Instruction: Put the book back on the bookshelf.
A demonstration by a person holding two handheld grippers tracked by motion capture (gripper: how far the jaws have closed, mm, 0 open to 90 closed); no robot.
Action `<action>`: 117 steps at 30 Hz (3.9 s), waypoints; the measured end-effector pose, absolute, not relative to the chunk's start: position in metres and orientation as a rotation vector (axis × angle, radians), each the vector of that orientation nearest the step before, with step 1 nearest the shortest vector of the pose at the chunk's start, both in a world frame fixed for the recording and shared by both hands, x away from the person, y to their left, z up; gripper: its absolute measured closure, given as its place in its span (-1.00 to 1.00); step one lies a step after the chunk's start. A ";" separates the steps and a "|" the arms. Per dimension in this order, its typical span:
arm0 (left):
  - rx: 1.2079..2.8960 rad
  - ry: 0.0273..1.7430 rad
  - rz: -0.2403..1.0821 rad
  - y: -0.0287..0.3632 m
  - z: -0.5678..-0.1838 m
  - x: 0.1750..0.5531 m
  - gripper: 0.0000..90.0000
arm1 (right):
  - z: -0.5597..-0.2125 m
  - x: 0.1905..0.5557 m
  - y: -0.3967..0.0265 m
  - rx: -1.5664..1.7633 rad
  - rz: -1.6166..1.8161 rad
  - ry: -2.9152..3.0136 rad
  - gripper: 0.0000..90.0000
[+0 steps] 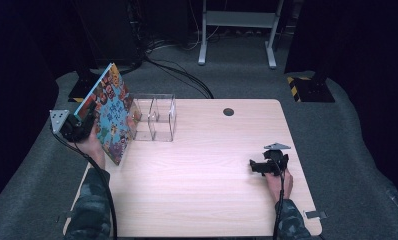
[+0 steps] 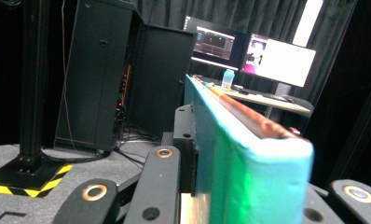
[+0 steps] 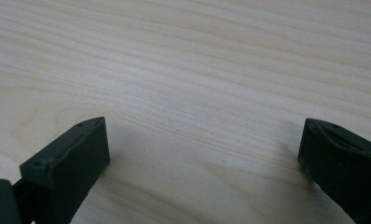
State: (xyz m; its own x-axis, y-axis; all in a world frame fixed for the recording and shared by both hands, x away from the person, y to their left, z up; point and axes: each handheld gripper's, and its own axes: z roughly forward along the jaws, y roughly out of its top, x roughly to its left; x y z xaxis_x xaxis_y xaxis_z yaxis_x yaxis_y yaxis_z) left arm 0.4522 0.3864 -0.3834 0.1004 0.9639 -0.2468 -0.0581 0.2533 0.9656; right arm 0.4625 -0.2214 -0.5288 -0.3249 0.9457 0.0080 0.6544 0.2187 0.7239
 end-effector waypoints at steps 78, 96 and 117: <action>1.440 1.286 0.881 0.414 -0.369 0.364 -0.84 | -0.529 0.463 -0.222 1.470 0.898 2.069 -0.96; 1.613 1.266 0.801 0.392 -0.399 0.347 -1.00 | -0.529 0.462 -0.223 1.466 0.904 2.070 -0.96; 1.798 1.324 0.635 0.368 -0.488 0.336 -1.00 | -0.528 0.463 -0.227 1.431 0.909 2.113 -0.97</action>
